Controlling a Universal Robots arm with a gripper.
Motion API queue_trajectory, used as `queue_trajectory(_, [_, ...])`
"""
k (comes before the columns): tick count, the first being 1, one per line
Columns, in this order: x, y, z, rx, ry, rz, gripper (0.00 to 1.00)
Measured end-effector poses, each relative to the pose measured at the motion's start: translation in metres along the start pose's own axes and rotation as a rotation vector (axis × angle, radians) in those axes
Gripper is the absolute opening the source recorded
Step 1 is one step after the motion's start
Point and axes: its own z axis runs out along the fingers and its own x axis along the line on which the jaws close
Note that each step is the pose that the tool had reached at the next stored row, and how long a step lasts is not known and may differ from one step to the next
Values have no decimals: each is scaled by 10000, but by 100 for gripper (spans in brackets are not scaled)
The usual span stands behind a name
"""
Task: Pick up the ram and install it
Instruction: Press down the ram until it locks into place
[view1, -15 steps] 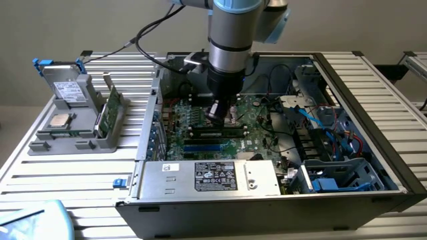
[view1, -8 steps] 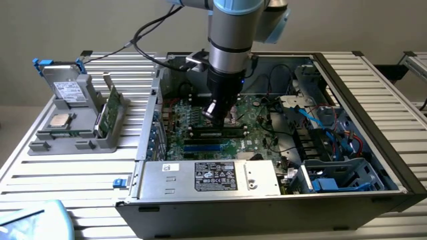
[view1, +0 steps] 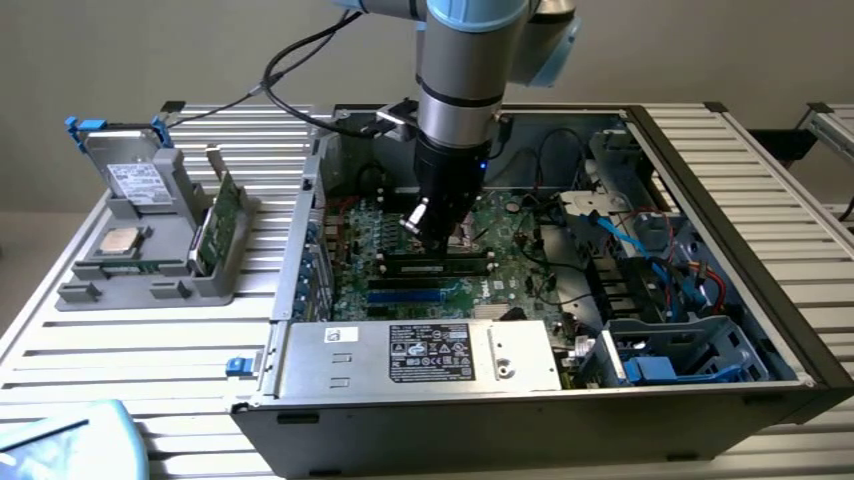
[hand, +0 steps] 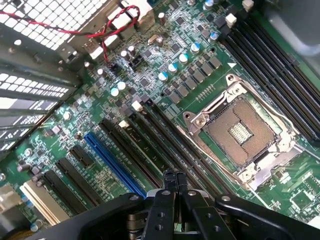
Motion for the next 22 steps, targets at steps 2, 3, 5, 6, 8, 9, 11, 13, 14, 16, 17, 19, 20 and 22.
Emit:
queue_trajectory(2, [0,0,0,-12,-8,255,11])
queue_trajectory(3, [0,0,0,-17,-11,367,11])
queue_trajectory(5, [0,0,0,-29,-20,623,11])
queue_trajectory(6, [0,0,0,-36,-24,749,11])
queue_trajectory(8, [0,0,0,-50,-34,1013,11])
queue_trajectory(9, [0,0,0,-55,-40,1140,11])
queue_trajectory(11, [0,0,-1,-65,-53,1394,11])
queue_trajectory(13, [0,0,0,-72,-70,1643,11])
queue_trajectory(14, [0,0,0,-75,-81,1784,11])
queue_trajectory(16, [0,-1,-1,-80,-99,2032,11])
queue_trajectory(17, [0,0,-1,-82,-108,2164,11])
queue_trajectory(19, [0,0,-1,-87,-129,2424,11])
queue_trajectory(20, [0,0,-2,-89,-138,2551,11])
queue_trajectory(22, [0,0,-2,-93,-159,2809,11])
